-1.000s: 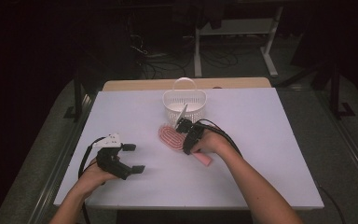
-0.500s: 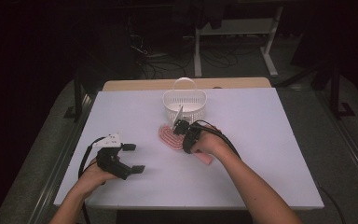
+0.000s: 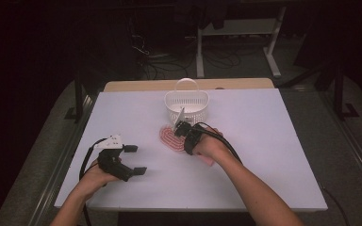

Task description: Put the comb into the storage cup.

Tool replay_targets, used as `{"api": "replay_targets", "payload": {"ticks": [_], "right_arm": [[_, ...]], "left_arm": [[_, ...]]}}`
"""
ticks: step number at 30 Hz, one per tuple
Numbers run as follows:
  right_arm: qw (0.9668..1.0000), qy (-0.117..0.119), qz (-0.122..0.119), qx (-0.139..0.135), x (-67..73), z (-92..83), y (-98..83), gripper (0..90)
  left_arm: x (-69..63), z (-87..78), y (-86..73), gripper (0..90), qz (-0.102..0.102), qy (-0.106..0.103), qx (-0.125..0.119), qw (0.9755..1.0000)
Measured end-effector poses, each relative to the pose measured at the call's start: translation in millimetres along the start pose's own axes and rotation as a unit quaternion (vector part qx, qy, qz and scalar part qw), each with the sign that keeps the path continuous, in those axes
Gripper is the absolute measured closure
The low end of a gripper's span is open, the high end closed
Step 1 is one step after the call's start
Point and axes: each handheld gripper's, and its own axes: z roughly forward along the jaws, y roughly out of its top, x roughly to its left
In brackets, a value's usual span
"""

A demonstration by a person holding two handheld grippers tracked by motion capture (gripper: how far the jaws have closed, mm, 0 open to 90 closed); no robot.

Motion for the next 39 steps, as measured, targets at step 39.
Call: {"api": "replay_targets", "payload": {"ticks": [39], "right_arm": [[0.973,0.083,-0.034,-0.213,-16.4,-43.7,-56.6,68.7]], "left_arm": [[3.2,-1.1,-1.9,0.0,-0.008,0.005,0.0,1.0]]}}
